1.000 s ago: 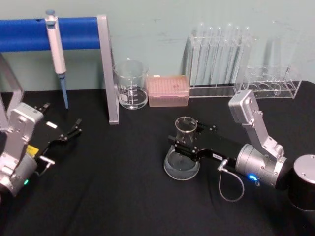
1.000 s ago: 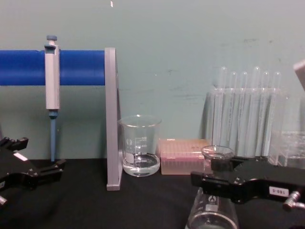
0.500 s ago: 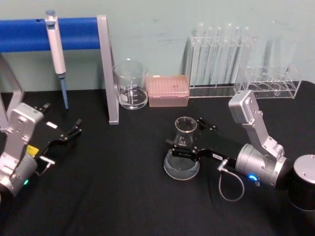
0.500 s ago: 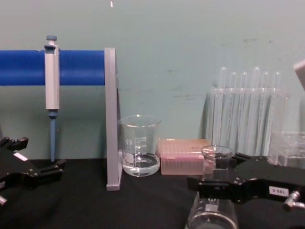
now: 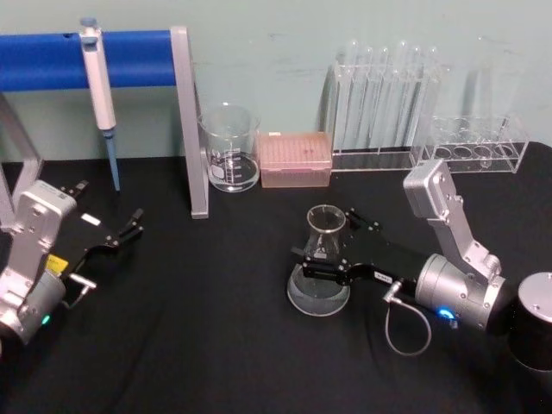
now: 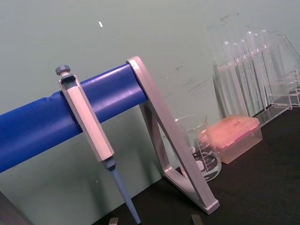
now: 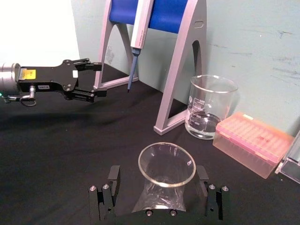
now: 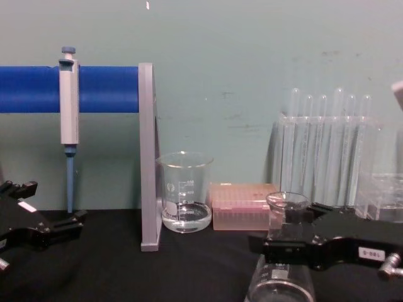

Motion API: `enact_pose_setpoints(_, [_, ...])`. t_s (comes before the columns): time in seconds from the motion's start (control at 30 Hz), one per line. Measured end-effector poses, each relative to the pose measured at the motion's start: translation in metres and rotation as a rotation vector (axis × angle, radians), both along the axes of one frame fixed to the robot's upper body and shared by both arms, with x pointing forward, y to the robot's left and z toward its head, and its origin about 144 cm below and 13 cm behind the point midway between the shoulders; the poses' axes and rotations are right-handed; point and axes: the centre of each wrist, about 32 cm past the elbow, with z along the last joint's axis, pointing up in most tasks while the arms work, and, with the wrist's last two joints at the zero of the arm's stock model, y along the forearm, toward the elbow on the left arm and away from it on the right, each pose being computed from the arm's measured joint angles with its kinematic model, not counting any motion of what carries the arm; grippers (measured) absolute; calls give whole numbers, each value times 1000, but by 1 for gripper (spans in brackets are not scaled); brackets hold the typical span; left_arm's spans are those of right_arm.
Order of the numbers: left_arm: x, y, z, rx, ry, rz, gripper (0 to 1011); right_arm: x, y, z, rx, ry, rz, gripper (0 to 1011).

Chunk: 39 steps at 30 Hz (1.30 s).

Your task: Grasp the erlenmeyer flask with one hand, shake it three times, then place it back.

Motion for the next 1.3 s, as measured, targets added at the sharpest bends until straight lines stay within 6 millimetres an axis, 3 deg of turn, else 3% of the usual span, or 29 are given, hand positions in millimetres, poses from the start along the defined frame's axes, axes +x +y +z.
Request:
enact_pose_setpoints(0.57, [0, 0, 0, 0, 0, 0, 1001, -17, -25, 10, -14, -18, 0, 1000])
enact_pose_setpoints(1.3, [0, 0, 0, 0, 0, 0, 1001, -24, -55, 26, -40, -30, 31, 1000])
